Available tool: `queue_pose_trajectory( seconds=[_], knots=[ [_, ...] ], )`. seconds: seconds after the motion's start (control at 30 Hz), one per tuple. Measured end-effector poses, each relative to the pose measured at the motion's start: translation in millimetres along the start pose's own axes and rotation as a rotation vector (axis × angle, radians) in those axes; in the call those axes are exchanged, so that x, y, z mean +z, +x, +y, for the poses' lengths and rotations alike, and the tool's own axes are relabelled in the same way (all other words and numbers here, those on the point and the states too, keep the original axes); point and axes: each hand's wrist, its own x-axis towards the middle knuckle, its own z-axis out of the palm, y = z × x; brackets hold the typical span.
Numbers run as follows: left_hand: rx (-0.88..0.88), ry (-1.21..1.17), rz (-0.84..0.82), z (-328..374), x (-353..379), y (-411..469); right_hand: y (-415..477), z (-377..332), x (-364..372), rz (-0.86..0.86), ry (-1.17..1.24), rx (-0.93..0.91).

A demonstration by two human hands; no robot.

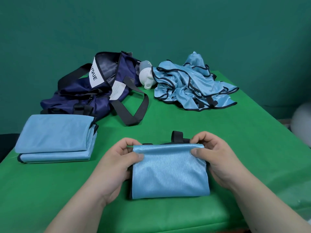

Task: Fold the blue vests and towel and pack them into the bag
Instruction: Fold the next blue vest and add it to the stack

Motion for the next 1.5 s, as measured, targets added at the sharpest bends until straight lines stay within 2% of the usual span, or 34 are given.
queue_pose_trajectory(
  seconds=[0.27, 0.5, 0.7, 0.83, 0.97, 1.17, 1.33, 1.4, 1.5],
  knots=[
    [0.04, 0.062, 0.067, 13, -35, -39, -21, 4, 40, -0.062, 0.022, 0.016],
    [0.087, 0.056, 0.129, 22, -96, -92, -38, 7, 108, -0.185, 0.01, 0.049],
    [0.108, 0.13, 0.17, 29, -148, -120, -38, 15, 161, -0.21, -0.065, 0.058],
    [0.152, 0.206, 0.223, 47, -183, -112, -22, 1, 197, -0.25, -0.067, 0.001],
    [0.235, 0.307, 0.229, 91, -211, -81, 17, -23, 233, -0.219, -0.128, -0.106],
    [0.296, 0.466, 0.31, 140, -239, -11, 87, -46, 272, -0.074, -0.174, -0.162],
    [0.264, 0.788, 0.354, 134, -245, 40, 122, -22, 281, 0.055, -0.417, -0.16],
    [0.242, 0.855, 0.359, 124, -249, 49, 124, -6, 280, 0.035, -0.631, -0.15],
    [0.252, 0.902, 0.387, 112, -255, 49, 121, 3, 275, 0.053, -0.843, -0.238]
  ],
)
